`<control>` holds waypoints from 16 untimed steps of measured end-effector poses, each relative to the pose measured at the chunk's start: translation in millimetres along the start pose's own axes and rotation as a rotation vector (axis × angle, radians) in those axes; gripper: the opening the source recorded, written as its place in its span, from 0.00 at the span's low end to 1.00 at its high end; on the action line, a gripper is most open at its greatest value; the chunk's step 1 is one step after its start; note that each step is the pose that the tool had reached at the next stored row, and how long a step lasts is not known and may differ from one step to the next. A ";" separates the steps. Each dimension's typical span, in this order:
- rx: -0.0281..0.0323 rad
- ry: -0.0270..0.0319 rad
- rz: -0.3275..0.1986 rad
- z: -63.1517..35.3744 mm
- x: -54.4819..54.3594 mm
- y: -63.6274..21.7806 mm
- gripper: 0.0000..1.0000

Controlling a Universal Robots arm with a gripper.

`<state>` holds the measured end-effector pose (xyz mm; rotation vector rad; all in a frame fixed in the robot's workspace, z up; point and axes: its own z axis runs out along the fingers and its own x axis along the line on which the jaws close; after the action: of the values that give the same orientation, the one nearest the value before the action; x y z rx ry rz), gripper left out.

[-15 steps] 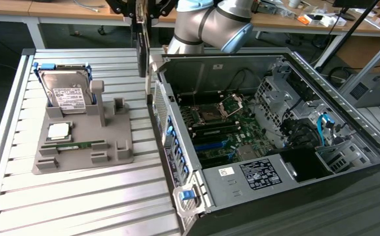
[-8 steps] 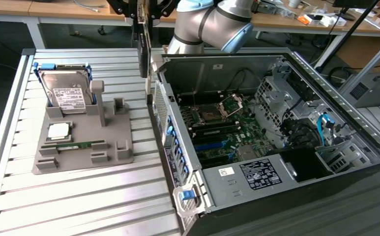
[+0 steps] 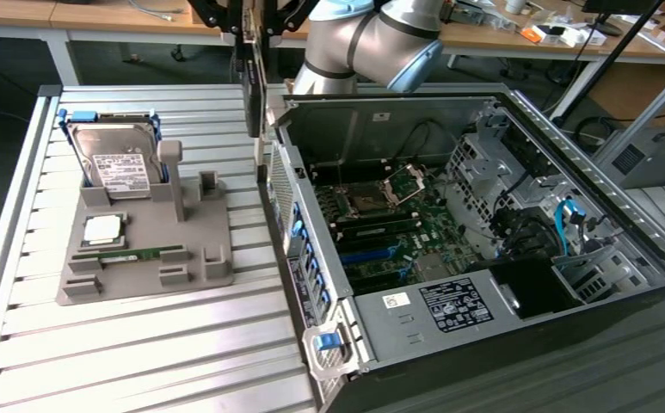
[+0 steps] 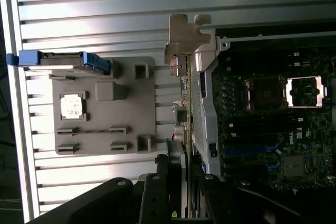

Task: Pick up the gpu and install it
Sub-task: 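Pick up the gpu and move the gpu toward the slot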

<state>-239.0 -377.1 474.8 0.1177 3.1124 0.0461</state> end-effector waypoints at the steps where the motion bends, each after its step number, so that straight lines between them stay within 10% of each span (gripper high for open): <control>1: 0.0001 0.0000 0.000 0.1 -0.1 0.0 0.27; 16: 0.0006 -0.0001 0.000 2.8 -1.3 -0.2 0.27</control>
<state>-237.6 -377.3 472.0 0.1177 3.1124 0.0451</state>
